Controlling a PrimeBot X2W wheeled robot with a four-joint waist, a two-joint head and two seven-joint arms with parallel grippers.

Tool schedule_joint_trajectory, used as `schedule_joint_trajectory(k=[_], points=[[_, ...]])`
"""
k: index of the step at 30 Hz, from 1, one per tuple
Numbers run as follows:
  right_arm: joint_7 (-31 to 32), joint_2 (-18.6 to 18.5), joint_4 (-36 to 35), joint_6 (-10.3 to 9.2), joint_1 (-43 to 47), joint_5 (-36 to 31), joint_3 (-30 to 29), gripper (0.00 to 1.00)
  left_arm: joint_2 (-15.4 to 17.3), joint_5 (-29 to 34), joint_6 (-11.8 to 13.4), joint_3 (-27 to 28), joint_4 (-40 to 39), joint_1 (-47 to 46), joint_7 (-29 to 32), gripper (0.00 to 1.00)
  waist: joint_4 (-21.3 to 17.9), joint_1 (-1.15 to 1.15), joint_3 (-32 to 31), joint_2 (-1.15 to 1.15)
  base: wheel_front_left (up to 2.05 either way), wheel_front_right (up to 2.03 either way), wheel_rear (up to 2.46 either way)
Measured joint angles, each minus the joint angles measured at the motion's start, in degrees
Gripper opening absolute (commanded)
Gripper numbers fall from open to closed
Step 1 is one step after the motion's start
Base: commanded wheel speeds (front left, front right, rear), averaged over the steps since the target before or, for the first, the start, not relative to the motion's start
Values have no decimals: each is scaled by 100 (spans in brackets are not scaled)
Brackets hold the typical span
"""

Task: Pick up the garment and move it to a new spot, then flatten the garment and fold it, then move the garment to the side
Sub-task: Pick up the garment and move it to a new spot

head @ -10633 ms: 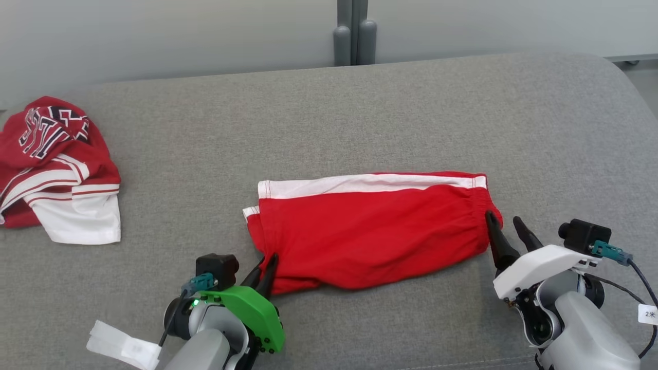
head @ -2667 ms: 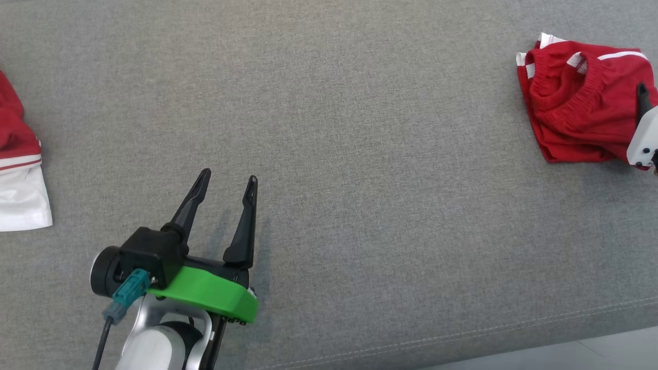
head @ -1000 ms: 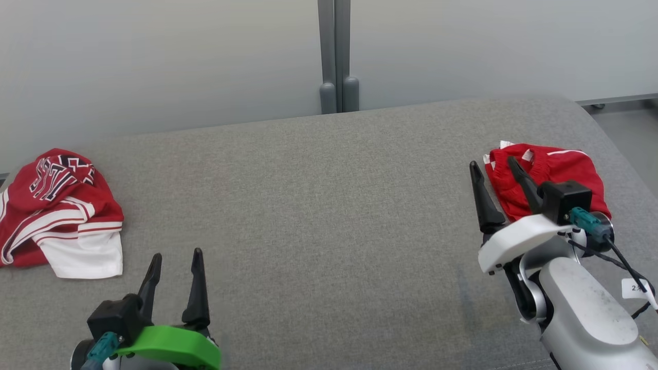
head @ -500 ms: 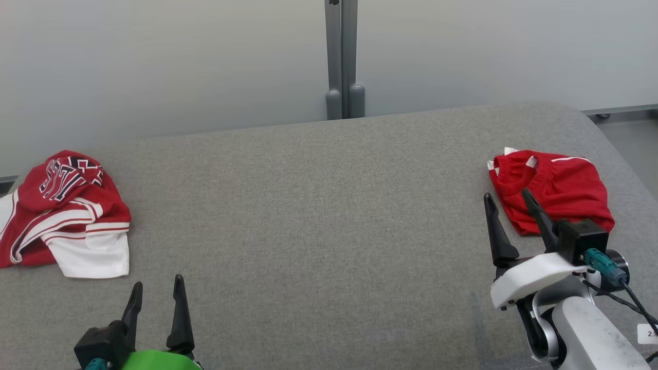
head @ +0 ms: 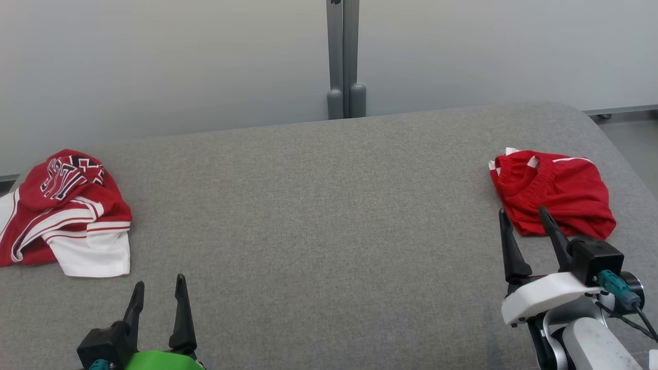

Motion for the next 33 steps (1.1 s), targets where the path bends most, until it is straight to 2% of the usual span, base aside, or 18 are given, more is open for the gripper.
schedule_joint_trajectory(k=[10, 16, 23, 33], points=[[0, 58, -167, -1, 293, -154, -223, 100, -10, 51, 0, -29, -8, 1, -23, 100, 53, 0, -14, 0, 0, 0, 0], [0, 101, -267, -1, 476, -196, -348, 100, -18, 110, 0, -155, -4, 1, -13, 100, 215, 0, -48, 0, 0, 0, 0], [0, 186, -382, -1, 535, -243, -212, 100, -18, 189, 0, -119, -5, 1, -13, 100, 570, 0, -94, 0, 0, 0, 0], [0, 349, -413, 60, 538, -244, 138, 100, -22, 309, 1, 279, -153, 130, -14, 100, 1267, 0, -149, 0, 0, 0, 0]])
